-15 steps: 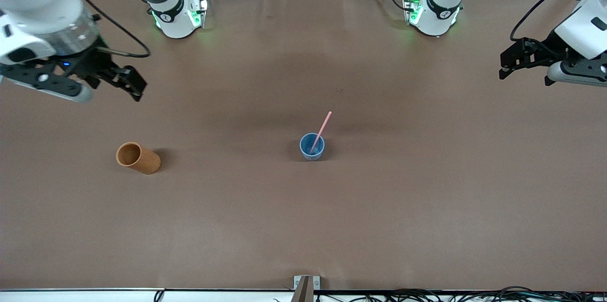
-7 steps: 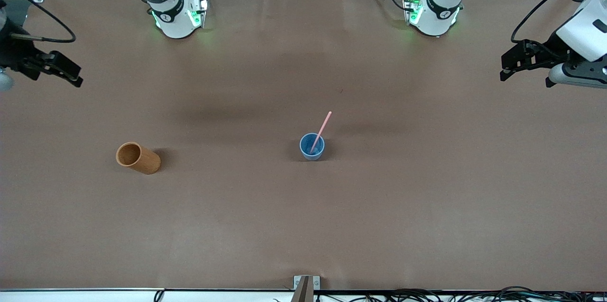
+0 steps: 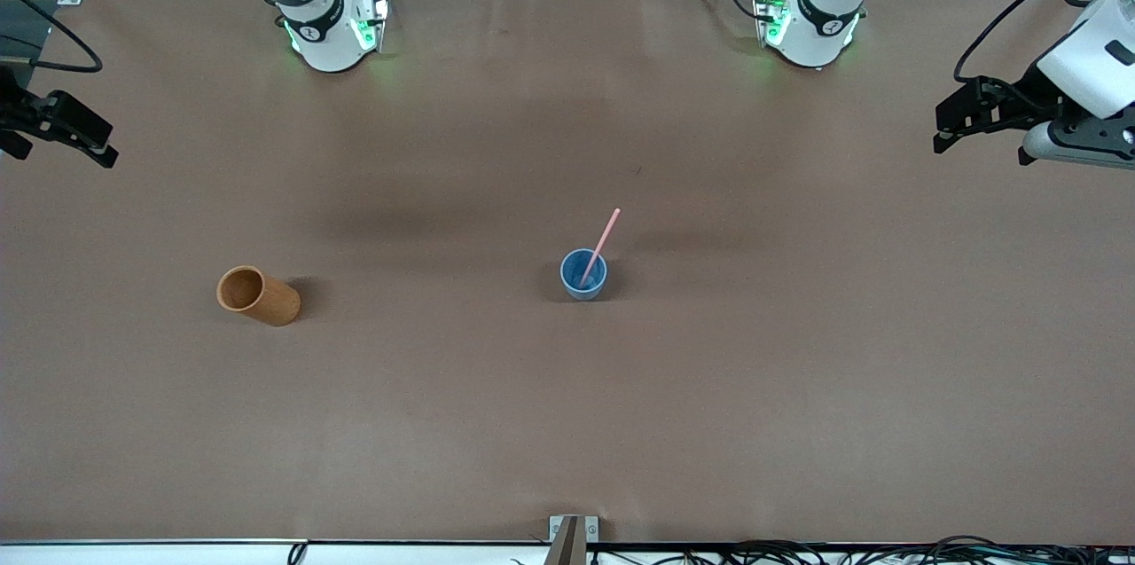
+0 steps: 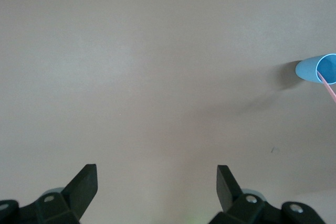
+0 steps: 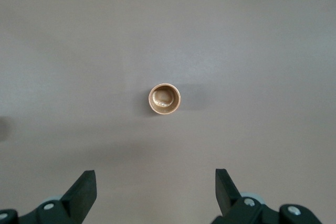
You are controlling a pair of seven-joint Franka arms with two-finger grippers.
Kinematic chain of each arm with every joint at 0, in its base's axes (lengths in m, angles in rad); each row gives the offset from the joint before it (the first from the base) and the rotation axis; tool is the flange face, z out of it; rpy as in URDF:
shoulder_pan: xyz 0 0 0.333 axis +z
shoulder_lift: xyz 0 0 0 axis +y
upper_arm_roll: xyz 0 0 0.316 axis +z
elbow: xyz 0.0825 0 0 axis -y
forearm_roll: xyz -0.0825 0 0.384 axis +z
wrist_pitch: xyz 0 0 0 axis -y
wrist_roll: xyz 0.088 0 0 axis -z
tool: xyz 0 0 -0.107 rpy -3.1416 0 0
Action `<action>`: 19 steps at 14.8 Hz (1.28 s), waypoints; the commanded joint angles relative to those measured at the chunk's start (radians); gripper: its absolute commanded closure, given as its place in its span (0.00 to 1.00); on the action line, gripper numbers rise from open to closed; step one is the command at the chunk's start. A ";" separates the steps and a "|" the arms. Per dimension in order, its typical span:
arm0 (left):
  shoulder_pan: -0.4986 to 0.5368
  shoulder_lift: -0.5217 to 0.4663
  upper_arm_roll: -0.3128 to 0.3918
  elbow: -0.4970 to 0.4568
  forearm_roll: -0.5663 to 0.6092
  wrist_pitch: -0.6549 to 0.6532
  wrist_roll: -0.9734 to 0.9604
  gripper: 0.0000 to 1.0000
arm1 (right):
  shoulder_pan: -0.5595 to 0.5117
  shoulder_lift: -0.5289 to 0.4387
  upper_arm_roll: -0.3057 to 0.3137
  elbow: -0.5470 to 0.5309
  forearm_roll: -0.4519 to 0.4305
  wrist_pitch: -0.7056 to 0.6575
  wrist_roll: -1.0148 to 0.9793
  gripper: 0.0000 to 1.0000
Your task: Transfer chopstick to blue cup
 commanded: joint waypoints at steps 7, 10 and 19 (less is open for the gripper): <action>0.001 0.012 0.000 0.028 0.005 -0.004 -0.008 0.00 | -0.028 0.019 0.012 -0.032 0.045 -0.027 -0.127 0.01; 0.001 0.012 0.000 0.028 0.005 -0.004 -0.008 0.00 | -0.034 0.013 0.011 -0.047 0.068 -0.027 -0.121 0.02; 0.004 0.012 0.000 0.028 0.003 -0.004 -0.005 0.00 | -0.050 0.016 0.011 -0.039 0.088 -0.024 -0.119 0.00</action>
